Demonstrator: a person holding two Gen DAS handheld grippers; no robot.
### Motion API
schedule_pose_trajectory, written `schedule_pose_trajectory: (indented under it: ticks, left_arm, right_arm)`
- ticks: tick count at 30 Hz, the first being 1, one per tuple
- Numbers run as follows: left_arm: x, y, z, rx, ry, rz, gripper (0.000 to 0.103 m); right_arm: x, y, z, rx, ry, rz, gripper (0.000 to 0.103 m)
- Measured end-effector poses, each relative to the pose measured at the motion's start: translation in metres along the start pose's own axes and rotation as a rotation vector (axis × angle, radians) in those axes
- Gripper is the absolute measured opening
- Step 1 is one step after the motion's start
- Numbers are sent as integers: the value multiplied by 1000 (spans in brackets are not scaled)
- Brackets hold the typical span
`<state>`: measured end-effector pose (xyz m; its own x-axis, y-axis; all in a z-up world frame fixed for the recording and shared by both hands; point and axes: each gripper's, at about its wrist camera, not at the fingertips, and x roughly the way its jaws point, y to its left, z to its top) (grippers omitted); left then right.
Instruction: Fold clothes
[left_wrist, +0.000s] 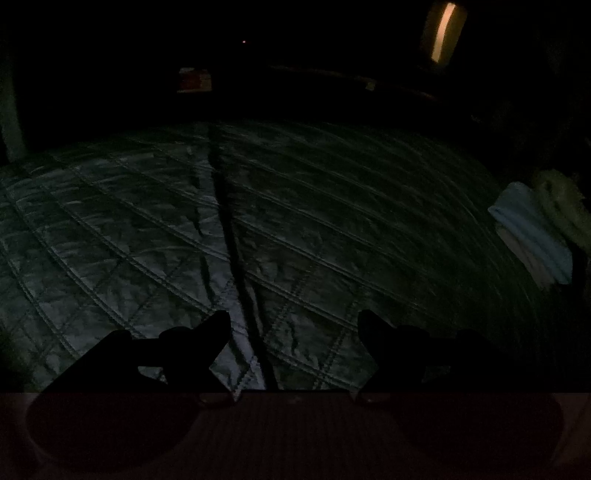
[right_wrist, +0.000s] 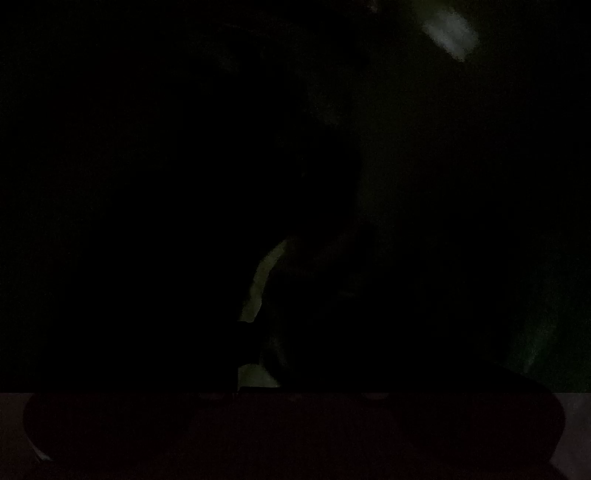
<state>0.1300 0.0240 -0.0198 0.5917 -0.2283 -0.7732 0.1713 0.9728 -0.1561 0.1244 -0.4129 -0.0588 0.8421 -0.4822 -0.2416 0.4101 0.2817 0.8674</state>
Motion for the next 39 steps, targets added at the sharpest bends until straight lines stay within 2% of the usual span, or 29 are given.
schedule_pose_trajectory:
  ticks: [3, 5, 7, 9, 10, 13, 14, 16, 17, 19, 20, 21, 23, 25, 26, 28, 29, 30, 31, 33, 39]
  left_arm:
    - [1, -2, -1, 6, 3, -1, 74]
    - [1, -4, -1, 8, 4, 0, 76]
    - [0, -5, -2, 9, 5, -1, 77]
    - [0, -7, -2, 12, 5, -7, 77]
    - [0, -8, -2, 14, 5, -10, 77]
    - [2, -11, -2, 26, 1, -16, 78]
    - [3, -12, -2, 29, 0, -19, 79]
    - [2, -14, -2, 33, -1, -27, 80]
    - [2, -15, -2, 35, 1, -33, 81]
    - [3, -18, -3, 40, 15, -51, 82]
    - [4, -21, -4, 45, 28, -58, 82]
    - [4, -24, -4, 51, 45, -62, 82]
    - [4, -30, -6, 63, 73, -69, 83]
    - [2, -34, -11, 65, 86, -76, 85]
    - [2, -35, -14, 57, 92, -77, 86]
    - [-1, -38, -20, 48, 108, -73, 86]
    - [-3, -41, -22, 44, 117, -65, 86]
    - [-5, -44, -24, 48, 127, -54, 86]
    - [-9, -49, -26, 59, 133, -44, 88]
    - [-18, -60, -31, 74, 132, -26, 93]
    - [-70, -97, -49, 77, 79, -15, 99]
  right_arm:
    - [21, -2, -12, -114, 113, -131, 34]
    - [18, 2, -13, -191, 105, -153, 39]
    - [17, 3, -7, -232, 136, -148, 54]
    - [12, -2, 11, -257, 166, -138, 83]
    - [5, -4, 20, -276, 166, -143, 85]
    - [-20, -6, 37, -381, 161, -161, 85]
    - [-29, -5, 43, -459, 122, -171, 85]
    - [-50, 9, 36, -658, 24, -142, 83]
    - [-54, 20, 26, -738, 4, -114, 78]
    - [-50, 36, 21, -856, 23, -67, 73]
    - [-36, 45, 18, -909, 56, -65, 62]
    - [-23, 55, 15, -962, 89, -62, 47]
    - [1, 64, 2, -1051, 197, -80, 34]
    - [28, 64, -16, -1139, 377, -126, 33]
    - [36, 63, -24, -1186, 436, -141, 33]
    - [28, 67, -30, -1264, 425, -132, 34]
    - [22, 72, -26, -1246, 437, -119, 37]
    - [9, 73, -17, -1221, 440, -105, 48]
    - [-12, 69, -5, -1214, 427, -102, 55]
    - [-41, 64, 4, -1185, 445, -125, 81]
    - [-110, 54, 11, -1072, 553, -229, 87]
